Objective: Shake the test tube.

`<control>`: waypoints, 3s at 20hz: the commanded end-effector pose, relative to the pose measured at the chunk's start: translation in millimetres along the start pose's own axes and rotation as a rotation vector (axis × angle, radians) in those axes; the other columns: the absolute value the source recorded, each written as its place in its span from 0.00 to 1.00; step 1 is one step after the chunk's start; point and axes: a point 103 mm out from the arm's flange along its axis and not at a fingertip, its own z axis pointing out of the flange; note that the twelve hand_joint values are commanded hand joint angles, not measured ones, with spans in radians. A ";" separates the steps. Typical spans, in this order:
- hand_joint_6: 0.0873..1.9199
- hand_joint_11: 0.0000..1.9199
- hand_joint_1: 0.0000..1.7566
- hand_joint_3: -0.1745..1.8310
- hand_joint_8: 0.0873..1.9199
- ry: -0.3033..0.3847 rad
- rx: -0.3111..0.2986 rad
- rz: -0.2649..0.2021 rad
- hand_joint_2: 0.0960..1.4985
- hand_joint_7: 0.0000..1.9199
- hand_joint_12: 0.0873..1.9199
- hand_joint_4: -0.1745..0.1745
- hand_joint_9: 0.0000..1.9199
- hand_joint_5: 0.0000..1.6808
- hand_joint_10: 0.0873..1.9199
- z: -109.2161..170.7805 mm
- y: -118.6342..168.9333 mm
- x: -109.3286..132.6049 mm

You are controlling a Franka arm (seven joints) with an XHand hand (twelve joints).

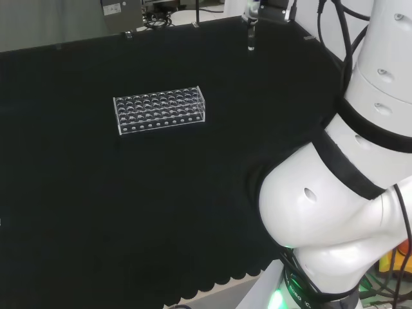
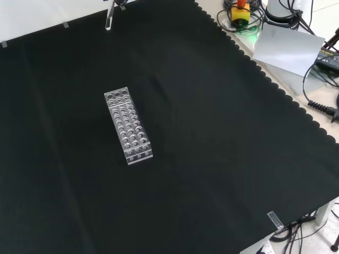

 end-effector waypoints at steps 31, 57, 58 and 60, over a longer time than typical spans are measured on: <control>0.28 0.63 0.82 0.44 0.32 0.122 0.147 -0.283 0.35 0.71 0.44 0.00 0.69 0.77 0.26 49.6 -37.8 174.3; 0.28 0.63 0.82 0.44 0.32 0.072 0.112 -0.144 0.35 0.71 0.44 0.00 0.69 0.77 0.26 43.2 -10.7 109.5; 0.28 0.63 0.82 0.44 0.32 0.070 0.122 -0.169 0.35 0.71 0.44 0.00 0.69 0.77 0.26 46.8 -13.8 122.8; 0.28 0.63 0.82 0.44 0.32 0.070 0.140 -0.215 0.35 0.71 0.44 0.00 0.69 0.77 0.26 53.0 -20.1 147.8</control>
